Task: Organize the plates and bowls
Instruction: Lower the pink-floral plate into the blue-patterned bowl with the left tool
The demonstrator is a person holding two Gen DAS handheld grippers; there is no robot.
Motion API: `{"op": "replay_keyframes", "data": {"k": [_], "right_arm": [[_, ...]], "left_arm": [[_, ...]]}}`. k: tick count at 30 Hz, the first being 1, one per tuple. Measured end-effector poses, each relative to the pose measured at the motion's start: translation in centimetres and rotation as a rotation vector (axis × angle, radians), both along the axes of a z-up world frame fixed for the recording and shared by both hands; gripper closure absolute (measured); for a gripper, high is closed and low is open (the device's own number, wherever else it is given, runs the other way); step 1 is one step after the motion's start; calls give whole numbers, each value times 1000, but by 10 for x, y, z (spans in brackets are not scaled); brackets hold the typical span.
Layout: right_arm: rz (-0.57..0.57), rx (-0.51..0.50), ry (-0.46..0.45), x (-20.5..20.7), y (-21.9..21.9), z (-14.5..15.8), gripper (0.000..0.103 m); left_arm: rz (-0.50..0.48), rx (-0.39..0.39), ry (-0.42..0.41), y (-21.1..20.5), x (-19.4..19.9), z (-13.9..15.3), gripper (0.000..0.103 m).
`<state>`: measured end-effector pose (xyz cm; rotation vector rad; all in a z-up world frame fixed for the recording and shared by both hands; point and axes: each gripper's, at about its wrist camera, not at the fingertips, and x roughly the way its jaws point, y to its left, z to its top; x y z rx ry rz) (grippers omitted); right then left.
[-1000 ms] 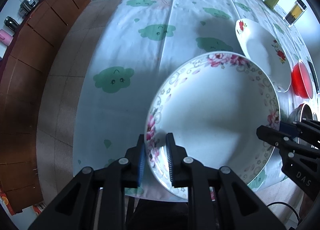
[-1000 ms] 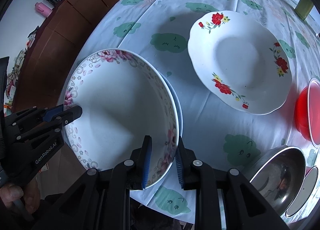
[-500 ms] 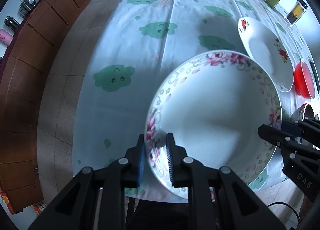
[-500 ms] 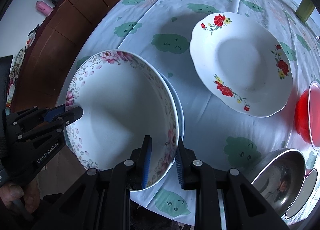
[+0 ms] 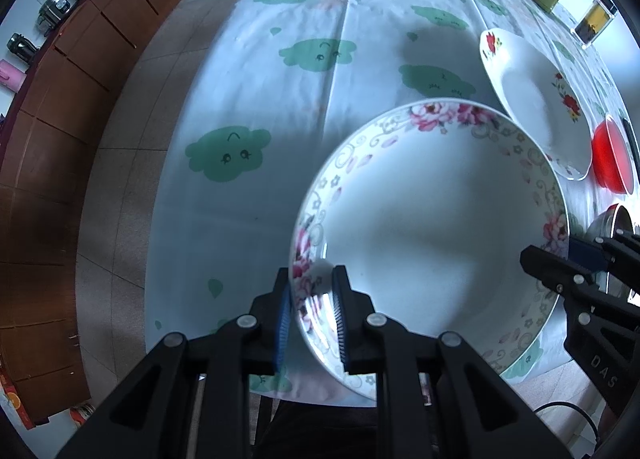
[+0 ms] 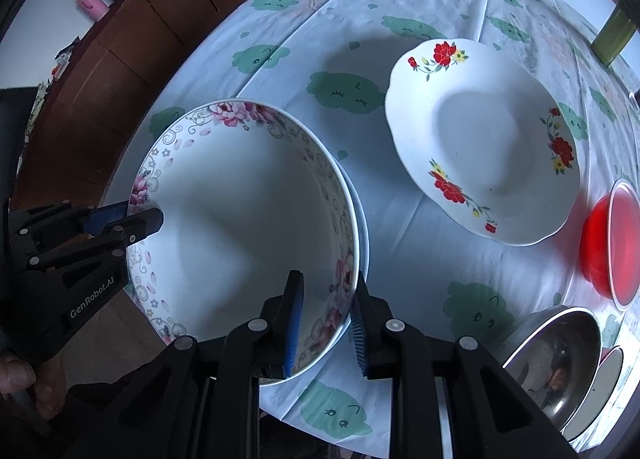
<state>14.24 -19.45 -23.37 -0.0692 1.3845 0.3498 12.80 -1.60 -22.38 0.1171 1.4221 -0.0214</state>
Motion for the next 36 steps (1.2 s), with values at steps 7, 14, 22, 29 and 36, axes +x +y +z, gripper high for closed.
{"op": "replay_keyframes", "data": {"k": [7, 14, 22, 29, 36], "right_arm": [[15, -25, -21, -2, 3, 1, 78], [18, -37, -39, -5, 5, 1, 78], [33, -73, -75, -7, 10, 5, 78], [47, -113, -125, -11, 14, 6, 78], [51, -138, -145, -13, 16, 6, 78]], "left_arm": [[-3, 1, -2, -2, -2, -2, 86], [-11, 10, 7, -4, -2, -6, 86], [-17, 18, 5, -8, 0, -7, 86], [-34, 30, -6, -11, -3, -7, 86], [-42, 39, -11, -16, -9, -7, 86]]}}
